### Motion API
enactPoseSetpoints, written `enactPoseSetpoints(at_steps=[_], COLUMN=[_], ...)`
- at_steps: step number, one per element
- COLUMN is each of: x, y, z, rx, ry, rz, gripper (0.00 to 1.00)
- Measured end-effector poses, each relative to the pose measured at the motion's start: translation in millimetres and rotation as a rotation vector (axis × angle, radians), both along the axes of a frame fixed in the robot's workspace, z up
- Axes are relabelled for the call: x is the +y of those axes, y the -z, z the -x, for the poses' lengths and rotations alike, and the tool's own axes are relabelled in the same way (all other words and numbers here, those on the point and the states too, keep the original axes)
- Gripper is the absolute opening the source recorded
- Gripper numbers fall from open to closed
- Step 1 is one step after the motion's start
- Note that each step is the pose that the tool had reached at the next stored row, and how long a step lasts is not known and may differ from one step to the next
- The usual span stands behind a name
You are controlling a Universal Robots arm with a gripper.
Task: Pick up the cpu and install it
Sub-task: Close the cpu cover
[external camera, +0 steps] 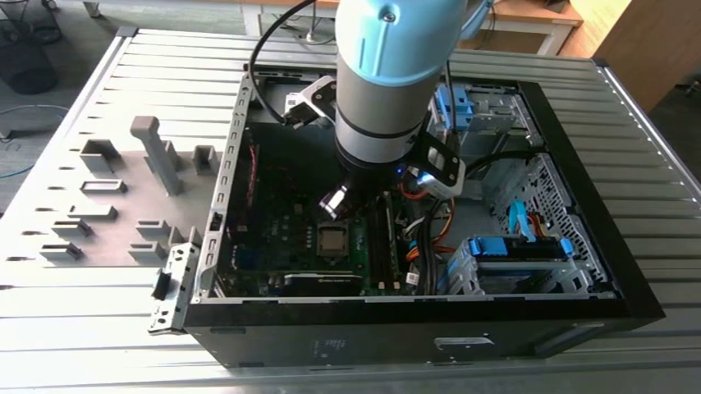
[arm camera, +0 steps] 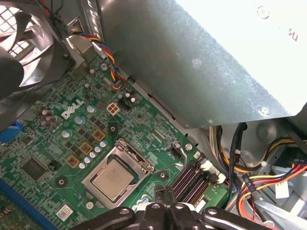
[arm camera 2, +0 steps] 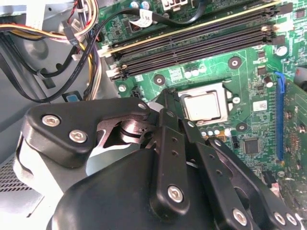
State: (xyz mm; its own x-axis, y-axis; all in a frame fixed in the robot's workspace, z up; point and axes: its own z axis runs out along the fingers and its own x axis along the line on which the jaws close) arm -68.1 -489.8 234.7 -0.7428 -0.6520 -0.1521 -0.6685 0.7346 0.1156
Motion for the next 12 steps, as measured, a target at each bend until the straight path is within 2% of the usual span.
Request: enactPoseSetpoints(at_steps=[5,7,9,12], x=[1.0,1.2,1.3,1.5], y=[2.1,2.5,3.0,3.5], z=[-0.4,-0.6,-0.6,-0.6], rx=[0.0001,0.0002,0.0002,0.0002], ry=[0.000,-0.001,-0.002,-0.003], rz=[-0.0009,-0.0038,-0.0123,-0.0289], gripper=[0.11,0.11,0.11,0.11])
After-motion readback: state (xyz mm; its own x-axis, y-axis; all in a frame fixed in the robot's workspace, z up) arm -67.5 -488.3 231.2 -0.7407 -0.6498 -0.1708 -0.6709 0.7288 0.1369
